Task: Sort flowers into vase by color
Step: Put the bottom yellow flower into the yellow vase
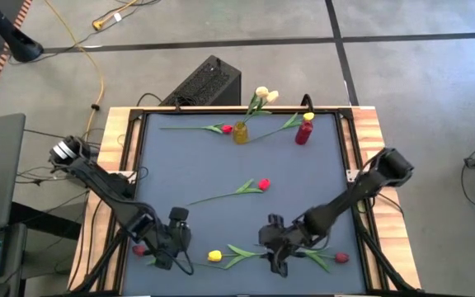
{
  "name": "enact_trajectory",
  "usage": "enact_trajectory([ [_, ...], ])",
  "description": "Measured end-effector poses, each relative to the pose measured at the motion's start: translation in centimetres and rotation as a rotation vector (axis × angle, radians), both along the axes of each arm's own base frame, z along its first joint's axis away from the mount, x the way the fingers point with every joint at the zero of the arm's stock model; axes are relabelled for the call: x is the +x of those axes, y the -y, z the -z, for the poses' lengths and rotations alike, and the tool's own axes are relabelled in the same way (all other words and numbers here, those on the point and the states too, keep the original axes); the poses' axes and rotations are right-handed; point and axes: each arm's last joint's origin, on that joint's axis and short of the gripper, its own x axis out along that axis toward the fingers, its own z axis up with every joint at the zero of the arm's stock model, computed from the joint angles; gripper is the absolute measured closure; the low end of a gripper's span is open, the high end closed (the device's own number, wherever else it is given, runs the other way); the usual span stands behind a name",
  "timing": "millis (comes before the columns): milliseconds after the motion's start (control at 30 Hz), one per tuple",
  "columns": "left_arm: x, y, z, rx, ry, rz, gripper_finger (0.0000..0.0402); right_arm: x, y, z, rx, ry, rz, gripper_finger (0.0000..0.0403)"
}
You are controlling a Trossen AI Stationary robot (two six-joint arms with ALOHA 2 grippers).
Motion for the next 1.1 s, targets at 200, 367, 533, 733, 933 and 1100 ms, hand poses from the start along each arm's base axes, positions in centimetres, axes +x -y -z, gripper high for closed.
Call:
enact_trajectory([
  [200,0.3,-0.7,-0.6,0.031,0.07,-0.078,0.0212,1.2,-1.1,0.9,-0.048,0.056,-0.113,0.0143],
  [367,0.7,-1.2,-0.7,0.061,0.095,-0.1,0.0212,1.6,-1.3,1.6,-0.06,0.04,-0.118,0.0143],
  [533,0.8,-1.3,-0.8,0.055,0.106,-0.124,0.0212,1.4,-1.3,1.9,-0.072,0.017,-0.118,0.0143],
  [733,1.1,-1.3,-0.9,0.106,0.155,-0.082,0.0212,1.2,-1.7,2.5,-0.082,0.003,-0.13,0.0143],
  [933,1.7,-1.5,-1.2,0.121,0.203,-0.072,0.0212,1.1,-2.0,4.4,-0.127,-0.037,-0.122,0.0143],
  [1100,2.0,-1.8,-1.3,0.124,0.212,-0.078,0.0212,1.3,-2.0,6.4,-0.135,-0.101,-0.073,0.0153],
])
